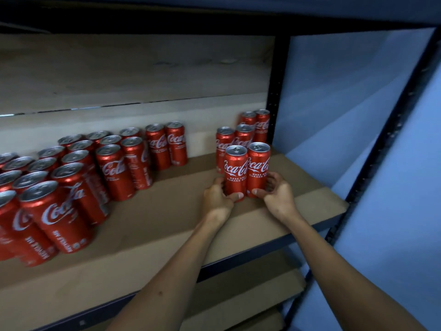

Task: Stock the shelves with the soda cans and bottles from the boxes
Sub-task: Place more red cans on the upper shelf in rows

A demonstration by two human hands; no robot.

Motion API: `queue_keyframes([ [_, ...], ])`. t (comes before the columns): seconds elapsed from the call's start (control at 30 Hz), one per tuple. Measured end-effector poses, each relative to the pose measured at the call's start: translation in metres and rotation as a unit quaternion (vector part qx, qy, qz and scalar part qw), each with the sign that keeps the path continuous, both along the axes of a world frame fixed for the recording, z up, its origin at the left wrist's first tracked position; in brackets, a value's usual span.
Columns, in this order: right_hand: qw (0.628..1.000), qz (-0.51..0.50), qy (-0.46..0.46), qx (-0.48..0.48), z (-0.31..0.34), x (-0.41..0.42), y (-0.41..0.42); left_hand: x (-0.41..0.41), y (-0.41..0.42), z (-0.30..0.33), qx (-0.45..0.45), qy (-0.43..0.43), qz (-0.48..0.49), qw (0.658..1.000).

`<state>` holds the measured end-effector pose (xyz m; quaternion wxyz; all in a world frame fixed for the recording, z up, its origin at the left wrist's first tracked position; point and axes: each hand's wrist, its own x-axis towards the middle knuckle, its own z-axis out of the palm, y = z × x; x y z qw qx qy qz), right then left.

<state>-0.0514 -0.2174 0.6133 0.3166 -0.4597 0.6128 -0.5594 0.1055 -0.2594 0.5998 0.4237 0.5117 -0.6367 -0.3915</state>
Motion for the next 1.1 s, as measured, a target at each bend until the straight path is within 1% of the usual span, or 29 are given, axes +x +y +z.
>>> queue_keyframes([
  [0.1, 1.000, -0.016, 0.009, 0.004, 0.000, -0.033, -0.002, -0.037, -0.002, 0.003, -0.009, 0.010, 0.000, 1.000],
  [0.2, 1.000, -0.020, 0.007, 0.002, 0.001, -0.058, -0.007, -0.066, -0.005, 0.005, -0.013, 0.001, 0.015, 1.000],
  [0.4, 0.999, -0.038, 0.026, -0.016, 0.000, -0.095, -0.022, -0.106, -0.020, 0.003, -0.023, -0.027, 0.030, 0.999],
  [0.5, 0.999, -0.039, 0.033, -0.017, -0.001, -0.108, -0.032, -0.121, -0.026, 0.004, -0.038, -0.027, 0.032, 0.998],
  [0.73, 0.997, -0.054, 0.045, -0.011, -0.003, -0.132, -0.051, -0.146, -0.043, 0.001, -0.047, -0.012, 0.026, 0.998],
  [1.1, 0.994, -0.077, 0.072, -0.014, -0.008, -0.143, -0.068, -0.157, -0.062, -0.002, -0.071, -0.039, 0.033, 0.996],
])
